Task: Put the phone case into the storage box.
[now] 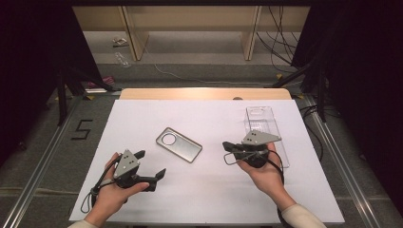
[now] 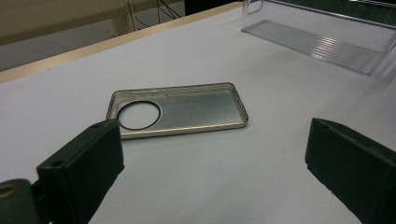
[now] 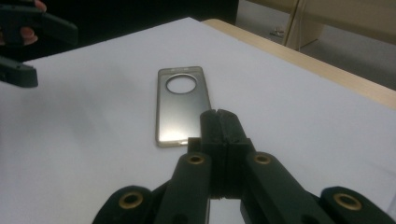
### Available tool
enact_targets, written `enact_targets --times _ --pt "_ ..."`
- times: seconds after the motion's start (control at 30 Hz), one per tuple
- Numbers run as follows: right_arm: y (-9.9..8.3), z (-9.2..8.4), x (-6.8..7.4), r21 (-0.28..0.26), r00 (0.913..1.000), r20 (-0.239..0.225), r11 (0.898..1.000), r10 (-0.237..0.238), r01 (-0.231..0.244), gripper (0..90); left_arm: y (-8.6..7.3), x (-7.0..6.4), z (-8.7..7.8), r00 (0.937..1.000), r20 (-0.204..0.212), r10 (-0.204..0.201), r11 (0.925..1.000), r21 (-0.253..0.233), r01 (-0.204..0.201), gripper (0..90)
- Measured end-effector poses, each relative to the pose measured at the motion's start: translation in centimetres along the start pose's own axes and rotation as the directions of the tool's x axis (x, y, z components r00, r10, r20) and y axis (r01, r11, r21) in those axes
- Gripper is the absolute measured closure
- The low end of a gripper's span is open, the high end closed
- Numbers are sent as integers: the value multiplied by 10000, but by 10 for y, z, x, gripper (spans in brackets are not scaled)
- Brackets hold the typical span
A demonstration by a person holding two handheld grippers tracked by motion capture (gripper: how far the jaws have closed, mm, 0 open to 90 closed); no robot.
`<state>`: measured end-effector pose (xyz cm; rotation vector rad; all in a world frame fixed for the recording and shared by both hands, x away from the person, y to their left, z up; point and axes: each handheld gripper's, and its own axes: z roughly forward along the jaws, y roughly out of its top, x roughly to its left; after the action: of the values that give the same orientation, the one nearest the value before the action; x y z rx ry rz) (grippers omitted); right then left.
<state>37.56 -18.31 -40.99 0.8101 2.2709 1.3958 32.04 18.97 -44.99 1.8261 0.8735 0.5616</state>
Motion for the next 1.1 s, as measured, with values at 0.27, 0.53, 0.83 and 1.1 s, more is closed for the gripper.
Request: enact_targets --times 0.27,0.53,0.83,1.1 --pt "10 32 1 422 9999 165 9991 -11 4 900 0 0 0 10000 11 -50 10000 -15 50 39" --pt "14 68 -2 997 9997 234 9950 47 -70 900 0 0 0 10000 29 -91 10000 -22 91 40" --pt "11 100 -10 1719 9986 455 9845 278 -352 900 -1 1 2 9999 79 -106 9999 -7 106 42" --pt "1 129 -15 2512 9974 601 9664 406 -545 900 -1 2 2 9999 91 -108 9999 35 107 42"
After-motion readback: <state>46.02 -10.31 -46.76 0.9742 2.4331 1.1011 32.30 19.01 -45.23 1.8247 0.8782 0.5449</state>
